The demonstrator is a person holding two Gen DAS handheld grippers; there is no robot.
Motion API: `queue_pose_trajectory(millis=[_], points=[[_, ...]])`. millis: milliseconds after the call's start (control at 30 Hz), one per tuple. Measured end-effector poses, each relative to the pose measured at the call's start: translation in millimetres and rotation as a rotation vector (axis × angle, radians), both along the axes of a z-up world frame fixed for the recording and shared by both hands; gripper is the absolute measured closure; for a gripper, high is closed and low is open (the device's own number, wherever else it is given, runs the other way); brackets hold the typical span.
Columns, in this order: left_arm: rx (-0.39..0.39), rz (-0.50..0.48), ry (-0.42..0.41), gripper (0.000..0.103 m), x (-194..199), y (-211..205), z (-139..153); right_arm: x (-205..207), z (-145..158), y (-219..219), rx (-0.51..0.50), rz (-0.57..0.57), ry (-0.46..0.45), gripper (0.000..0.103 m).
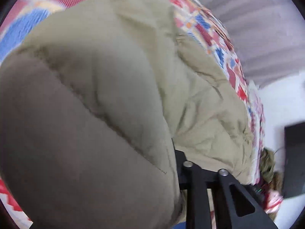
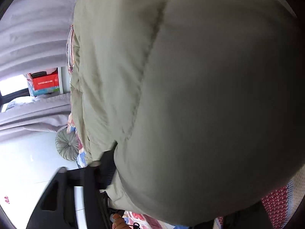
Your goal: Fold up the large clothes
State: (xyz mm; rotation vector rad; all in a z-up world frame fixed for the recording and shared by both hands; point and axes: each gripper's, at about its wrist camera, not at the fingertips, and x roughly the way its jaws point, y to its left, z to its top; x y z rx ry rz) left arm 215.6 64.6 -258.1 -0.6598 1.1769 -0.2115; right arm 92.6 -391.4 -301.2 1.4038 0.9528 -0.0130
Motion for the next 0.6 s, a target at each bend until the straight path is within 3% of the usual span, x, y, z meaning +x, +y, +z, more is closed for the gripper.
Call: queue_pose_trajectory(millis=[67, 167, 400, 600], points=[[0.059, -0.05, -0.051, 0.082, -4.8, -6.8, 18.8, -0.8, 9.3, 2.0, -0.017, 0.008, -0.015, 0.074], [0.081, -0.093, -0.095, 0.082, -15.5, -7.7, 41.3, -5.3, 22.9, 4.3, -0.03, 0.027, -0.047, 0.079], [0.08, -0.164, -0.08, 0.082, -62.3, 7.4, 61.3, -47.3, 49.1, 16.2, -0.052, 0.079, -0.061, 0.08], [0.058, -0.173, 0.027, 0.082, -128.5, 30.0, 49.5, -110.0, 47.1, 36.8, -0.012, 0.092, -0.017, 0.08]])
